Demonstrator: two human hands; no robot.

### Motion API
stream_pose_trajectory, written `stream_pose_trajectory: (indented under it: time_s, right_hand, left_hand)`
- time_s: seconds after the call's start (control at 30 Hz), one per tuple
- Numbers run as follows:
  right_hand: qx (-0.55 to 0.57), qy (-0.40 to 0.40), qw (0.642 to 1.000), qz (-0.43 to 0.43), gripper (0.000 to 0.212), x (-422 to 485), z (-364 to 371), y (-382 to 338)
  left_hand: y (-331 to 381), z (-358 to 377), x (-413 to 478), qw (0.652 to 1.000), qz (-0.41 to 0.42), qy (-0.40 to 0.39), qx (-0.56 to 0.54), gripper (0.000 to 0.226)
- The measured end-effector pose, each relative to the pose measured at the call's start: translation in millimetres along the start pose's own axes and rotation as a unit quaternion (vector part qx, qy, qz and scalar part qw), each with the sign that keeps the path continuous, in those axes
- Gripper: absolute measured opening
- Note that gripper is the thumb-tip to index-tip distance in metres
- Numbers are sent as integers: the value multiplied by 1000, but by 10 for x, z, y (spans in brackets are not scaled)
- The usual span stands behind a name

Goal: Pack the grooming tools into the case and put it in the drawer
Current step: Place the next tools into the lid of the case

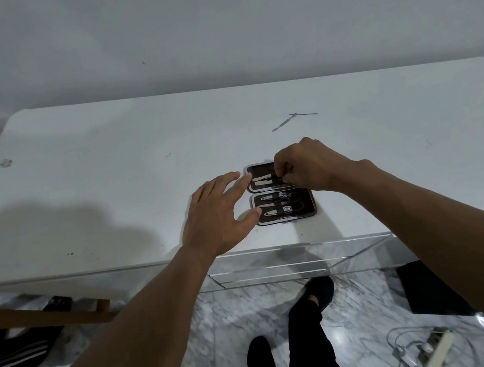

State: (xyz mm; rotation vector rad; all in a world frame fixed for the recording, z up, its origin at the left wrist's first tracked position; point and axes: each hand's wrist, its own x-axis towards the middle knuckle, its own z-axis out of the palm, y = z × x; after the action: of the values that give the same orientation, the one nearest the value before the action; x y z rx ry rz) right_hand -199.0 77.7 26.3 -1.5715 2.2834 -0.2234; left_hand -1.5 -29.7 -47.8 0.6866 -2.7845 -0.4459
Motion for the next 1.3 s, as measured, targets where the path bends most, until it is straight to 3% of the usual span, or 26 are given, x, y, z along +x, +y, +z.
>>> stream_pose_trajectory:
  time_s: [1.3]
  right_hand:
    - [-47,-6,999,-4,17,-52,-4,40]
  left_hand:
    - [16,-16,1,1000,-10,-5,-2,65]
